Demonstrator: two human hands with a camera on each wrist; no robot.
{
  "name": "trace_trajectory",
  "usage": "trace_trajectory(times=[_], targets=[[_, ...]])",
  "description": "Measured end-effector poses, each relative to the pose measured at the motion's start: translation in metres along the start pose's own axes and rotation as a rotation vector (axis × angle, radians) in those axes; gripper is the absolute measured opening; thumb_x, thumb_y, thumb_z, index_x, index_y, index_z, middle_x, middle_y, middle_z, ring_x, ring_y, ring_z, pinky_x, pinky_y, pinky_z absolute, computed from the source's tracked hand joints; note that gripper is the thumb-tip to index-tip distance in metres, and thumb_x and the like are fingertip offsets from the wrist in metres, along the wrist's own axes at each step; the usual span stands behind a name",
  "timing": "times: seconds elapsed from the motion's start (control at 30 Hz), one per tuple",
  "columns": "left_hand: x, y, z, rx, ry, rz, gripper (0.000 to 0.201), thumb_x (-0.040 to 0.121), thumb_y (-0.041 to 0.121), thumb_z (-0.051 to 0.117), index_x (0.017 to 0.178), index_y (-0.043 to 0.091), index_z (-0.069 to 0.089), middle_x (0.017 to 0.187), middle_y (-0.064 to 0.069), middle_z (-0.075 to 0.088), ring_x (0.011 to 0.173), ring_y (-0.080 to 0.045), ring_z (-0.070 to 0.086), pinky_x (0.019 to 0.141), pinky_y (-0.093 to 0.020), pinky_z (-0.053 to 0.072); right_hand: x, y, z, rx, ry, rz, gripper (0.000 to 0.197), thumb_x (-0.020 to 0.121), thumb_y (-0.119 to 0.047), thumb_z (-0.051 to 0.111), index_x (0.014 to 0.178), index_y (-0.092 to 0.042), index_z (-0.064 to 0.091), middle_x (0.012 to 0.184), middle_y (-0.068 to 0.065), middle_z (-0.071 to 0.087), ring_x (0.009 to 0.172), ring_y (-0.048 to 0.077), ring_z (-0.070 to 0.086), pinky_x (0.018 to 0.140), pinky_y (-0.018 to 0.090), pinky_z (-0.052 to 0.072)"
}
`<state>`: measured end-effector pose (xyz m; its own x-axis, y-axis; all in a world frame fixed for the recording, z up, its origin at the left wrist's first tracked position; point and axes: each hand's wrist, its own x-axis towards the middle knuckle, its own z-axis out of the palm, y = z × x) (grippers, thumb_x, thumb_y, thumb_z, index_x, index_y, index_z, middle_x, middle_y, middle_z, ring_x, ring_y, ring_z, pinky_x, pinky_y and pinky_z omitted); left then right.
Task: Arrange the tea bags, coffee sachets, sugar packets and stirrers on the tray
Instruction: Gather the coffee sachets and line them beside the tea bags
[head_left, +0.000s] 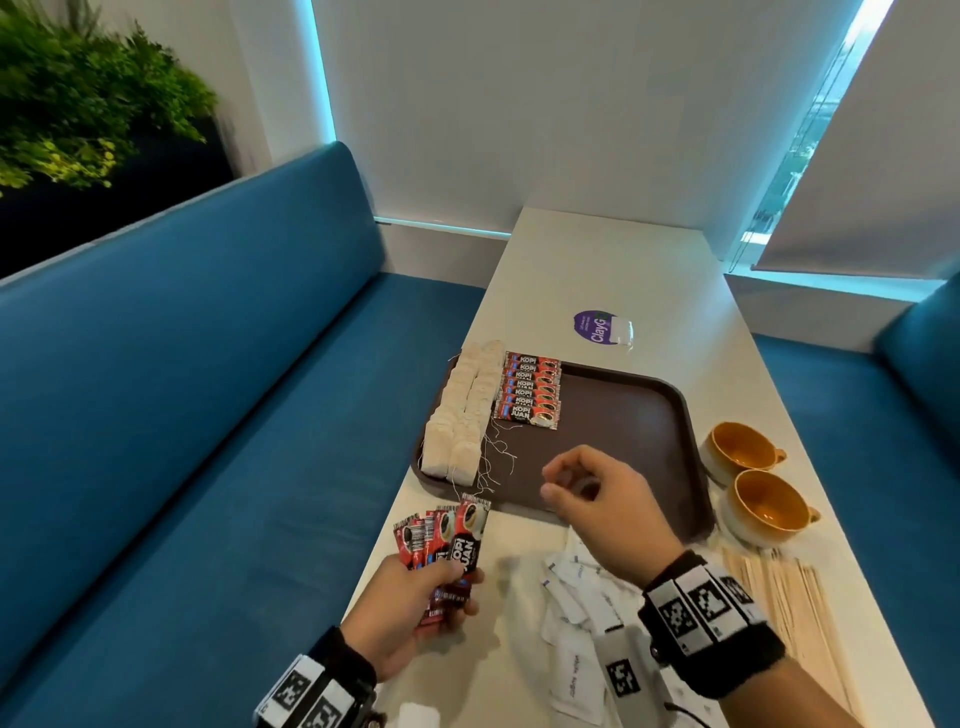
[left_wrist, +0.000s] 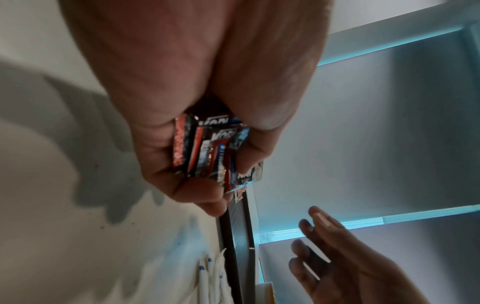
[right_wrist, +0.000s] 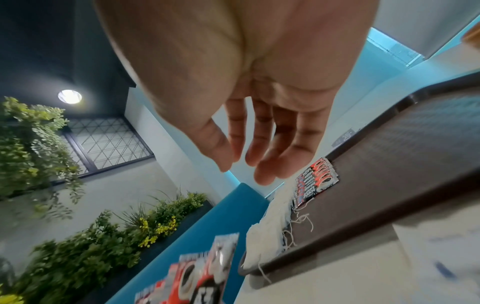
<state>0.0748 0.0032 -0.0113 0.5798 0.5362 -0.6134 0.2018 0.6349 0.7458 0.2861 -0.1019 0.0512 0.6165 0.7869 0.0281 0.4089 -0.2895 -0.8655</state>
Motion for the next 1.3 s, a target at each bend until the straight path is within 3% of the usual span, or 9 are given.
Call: trace_trajectory(times=[0.1,0.2,0.33,0.6,0.73,0.87,0.97,1.1,1.3], targets=[[-0.017,0.002,0.007,-0.013,-0.031,0.066,0.016,0.097,0.002,0.062,0.111,-0.004,0.066,0.099,-0.022,0.075,0.069,-0.029,0.065,0.054,-0.030,0.049,-0.030,0.003,0.002,0.071,-0.013,0.020,0.020,0.085,-0.016,0.078,0.093,-0.033,0.071,0.089,-0.004,0.071,0.072,0.022,0.068,0.071,0.034,0.059],[-0.030,0.001,0.011,0.046,-0.073,0.109,0.019,0.094,0.003,0.068,0.111,-0.005,0.065,0.087,-0.018,0.071,0.065,-0.026,0.063,0.053,-0.029,0.049,-0.058,0.001,0.006,0.219,-0.085,0.060,0.035,0.087,-0.013,0.077,0.110,-0.038,0.069,0.103,-0.001,0.069,0.073,0.032,0.070,0.066,0.038,0.061],[-0.042,-0.001,0.013,0.117,-0.132,0.156,0.022,0.089,0.006,0.075,0.107,-0.004,0.067,0.079,-0.015,0.065,0.061,-0.022,0.059,0.053,-0.028,0.048,-0.086,-0.001,0.014,0.368,-0.146,0.085,0.047,0.091,-0.010,0.074,0.126,-0.039,0.063,0.110,-0.001,0.066,0.074,0.034,0.072,0.063,0.034,0.059],[-0.052,-0.003,0.017,0.041,-0.128,0.274,0.006,0.085,0.005,0.077,0.090,0.005,0.074,0.075,-0.018,0.064,0.057,-0.022,0.057,0.050,-0.025,0.047,-0.121,0.010,0.022,0.465,-0.086,0.138,0.022,0.088,0.006,0.071,0.100,-0.012,0.075,0.084,0.017,0.074,0.063,0.029,0.067,0.058,0.038,0.058],[-0.051,-0.008,0.022,0.023,-0.098,0.229,0.027,0.084,0.018,0.079,0.099,-0.002,0.069,0.081,-0.020,0.068,0.062,-0.026,0.063,0.052,-0.029,0.051,-0.125,0.017,0.021,0.529,-0.084,0.215,0.021,0.086,0.007,0.073,0.100,-0.008,0.076,0.083,0.022,0.074,0.062,0.030,0.066,0.058,0.038,0.059],[-0.038,-0.009,0.024,-0.156,-0.064,0.152,0.030,0.093,0.019,0.071,0.114,-0.002,0.067,0.095,-0.020,0.070,0.078,-0.030,0.066,0.060,-0.035,0.058,-0.118,0.020,0.012,0.573,-0.051,0.242,0.021,0.086,0.010,0.072,0.098,-0.006,0.079,0.086,0.023,0.074,0.064,0.030,0.068,0.062,0.037,0.061],[-0.023,-0.009,0.015,-0.208,-0.025,0.122,0.026,0.098,0.002,0.059,0.123,0.005,0.065,0.103,-0.017,0.071,0.082,-0.031,0.070,0.067,-0.039,0.061,-0.104,0.025,0.001,0.569,-0.014,0.231,0.025,0.087,0.011,0.069,0.098,-0.008,0.080,0.087,0.020,0.075,0.068,0.031,0.070,0.067,0.036,0.062],[-0.005,-0.007,0.001,-0.117,0.038,0.111,0.035,0.097,-0.012,0.043,0.124,0.002,0.060,0.114,-0.023,0.071,0.084,-0.031,0.073,0.073,-0.043,0.062,-0.071,0.028,-0.017,0.525,0.011,0.204,0.032,0.089,0.012,0.065,0.099,-0.013,0.081,0.090,0.020,0.074,0.073,0.032,0.072,0.073,0.039,0.063],[0.017,-0.009,-0.004,-0.153,0.111,0.087,0.022,0.101,-0.007,0.049,0.120,-0.001,0.060,0.114,-0.023,0.074,0.095,-0.042,0.074,0.077,-0.046,0.064,0.012,0.035,-0.025,0.552,0.094,0.267,0.025,0.087,0.004,0.072,0.101,-0.016,0.081,0.093,0.013,0.078,0.074,0.020,0.068,0.071,0.032,0.059]])
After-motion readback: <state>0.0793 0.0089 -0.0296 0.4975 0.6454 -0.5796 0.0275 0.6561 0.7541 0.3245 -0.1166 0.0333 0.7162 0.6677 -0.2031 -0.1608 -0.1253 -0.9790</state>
